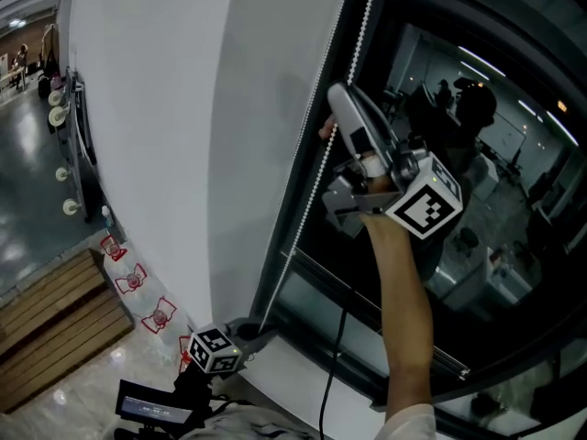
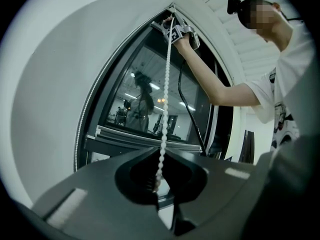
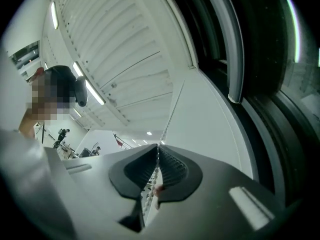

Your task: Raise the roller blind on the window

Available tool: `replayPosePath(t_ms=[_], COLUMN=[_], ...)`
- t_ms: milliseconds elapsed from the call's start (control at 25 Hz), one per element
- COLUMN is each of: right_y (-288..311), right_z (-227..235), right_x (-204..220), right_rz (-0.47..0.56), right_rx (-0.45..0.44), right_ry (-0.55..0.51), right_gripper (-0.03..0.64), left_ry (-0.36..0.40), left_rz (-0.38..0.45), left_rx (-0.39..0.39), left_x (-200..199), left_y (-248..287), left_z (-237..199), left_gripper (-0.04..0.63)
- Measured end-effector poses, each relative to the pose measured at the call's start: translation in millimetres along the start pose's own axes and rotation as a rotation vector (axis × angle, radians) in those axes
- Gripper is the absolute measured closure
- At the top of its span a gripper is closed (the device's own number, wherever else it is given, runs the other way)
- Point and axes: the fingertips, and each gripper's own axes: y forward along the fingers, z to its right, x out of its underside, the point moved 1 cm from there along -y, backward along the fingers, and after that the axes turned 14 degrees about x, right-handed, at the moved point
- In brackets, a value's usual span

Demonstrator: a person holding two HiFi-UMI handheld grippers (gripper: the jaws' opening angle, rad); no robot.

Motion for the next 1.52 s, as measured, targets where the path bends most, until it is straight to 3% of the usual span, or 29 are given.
replayPosePath(t_ms=[160,400,600,840,960,1040,1240,1520], right_y=[-17,-59,-90,-143,-172,-180,-178,-190], right_z=[-12,-23,-28,-32,-32,-32,-37,-25], right_x=[49,130,185,268,308,312,309,293], right_rz=[-0.081,-0.160,-0.255,-0.431,-0.493,-0.477,-0.483,-0.418], right_rx=[0.006,0.039,0.079,0.134,0.169,0.184,0.167,0.244], right_ry=[-0.016,0.077,0.081,0.098,0.161,0.206,0.199,0.270], right_gripper=[0.606,0.606,0.606,0.606,0.606,0.606,0.606,0.604], left_ry=[-0.004,-0.014,-0.021,-0.025,-0.032,-0.038,-0.039,-0.076], left_rz=[-0.004,-0.009,-0.014,-0.014,-0.017,-0.023,-0.028,-0.085], left_rx=[0.010,0.014,0.022,0.012,0.003,0.000,-0.004,-0.056], left_x=[0,9,9,7,9,12,13,43], left_y=[2,0,2,0,-3,-4,-4,-20], left_z=[3,5,6,5,4,3,3,-10], left_gripper=[0.597,0.597,0.597,0.597,0.597,0.597,0.597,0.597])
